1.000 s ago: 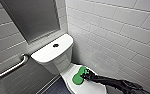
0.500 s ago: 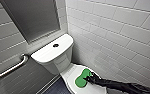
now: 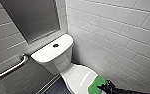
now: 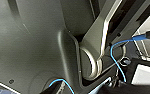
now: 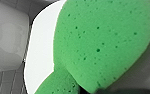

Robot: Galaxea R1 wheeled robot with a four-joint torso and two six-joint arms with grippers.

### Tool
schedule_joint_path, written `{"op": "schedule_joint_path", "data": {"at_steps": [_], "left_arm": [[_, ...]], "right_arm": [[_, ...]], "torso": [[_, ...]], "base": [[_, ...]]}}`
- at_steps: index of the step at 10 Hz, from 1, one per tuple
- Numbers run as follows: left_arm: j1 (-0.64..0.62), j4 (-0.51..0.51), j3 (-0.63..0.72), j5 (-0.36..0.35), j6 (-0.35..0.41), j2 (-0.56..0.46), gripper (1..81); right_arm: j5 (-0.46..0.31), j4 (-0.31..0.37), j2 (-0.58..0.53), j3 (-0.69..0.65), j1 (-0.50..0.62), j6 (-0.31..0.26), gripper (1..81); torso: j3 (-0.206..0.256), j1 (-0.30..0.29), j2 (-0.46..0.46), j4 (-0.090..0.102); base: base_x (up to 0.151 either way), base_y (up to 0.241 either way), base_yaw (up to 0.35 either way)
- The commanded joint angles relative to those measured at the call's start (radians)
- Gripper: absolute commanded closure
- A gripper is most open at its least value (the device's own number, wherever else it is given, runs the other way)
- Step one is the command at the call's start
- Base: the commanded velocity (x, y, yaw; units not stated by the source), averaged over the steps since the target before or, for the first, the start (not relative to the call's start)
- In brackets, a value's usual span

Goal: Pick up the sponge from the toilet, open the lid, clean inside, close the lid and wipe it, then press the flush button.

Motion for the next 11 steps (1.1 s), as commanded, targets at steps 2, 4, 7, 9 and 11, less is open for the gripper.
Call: {"op": "schedule_joint_path", "data": {"at_steps": [2, 4, 7, 9, 11], "left_arm": [[0.008, 0.006, 0.034, 0.019, 0.006, -0.022, 1.0], [0.008, 0.007, 0.034, 0.014, 0.006, -0.022, 1.0], [0.007, 0.007, 0.034, 0.014, 0.006, -0.017, 1.0], [0.007, 0.006, 0.034, 0.014, 0.006, -0.017, 1.0], [0.008, 0.006, 0.034, -0.008, 0.006, -0.018, 1.0]], "right_arm": [[0.07, -0.011, -0.253, 0.209, -0.135, -0.002, 81.1], [0.122, -0.012, -0.324, 0.264, -0.218, -0.01, 81.1], [0.213, -0.015, -0.485, 0.504, -0.258, -0.013, 81.1], [0.213, -0.041, -0.528, 0.641, -0.177, -0.016, 81.1], [0.126, -0.043, -0.478, 0.644, -0.077, -0.016, 81.1]], "torso": [[0.0, 0.0, 0.0, 0.0], [0.0, 0.0, 0.0, 0.0], [0.0, 0.0, 0.0, 0.0], [0.0, 0.0, 0.0, 0.0], [0.0, 0.0, 0.0, 0.0]], "base": [[0.0, 0.0, 0.0], [0.0, 0.0, 0.0], [0.0, 0.0, 0.0], [0.0, 0.0, 0.0], [0.0, 0.0, 0.0]]}}
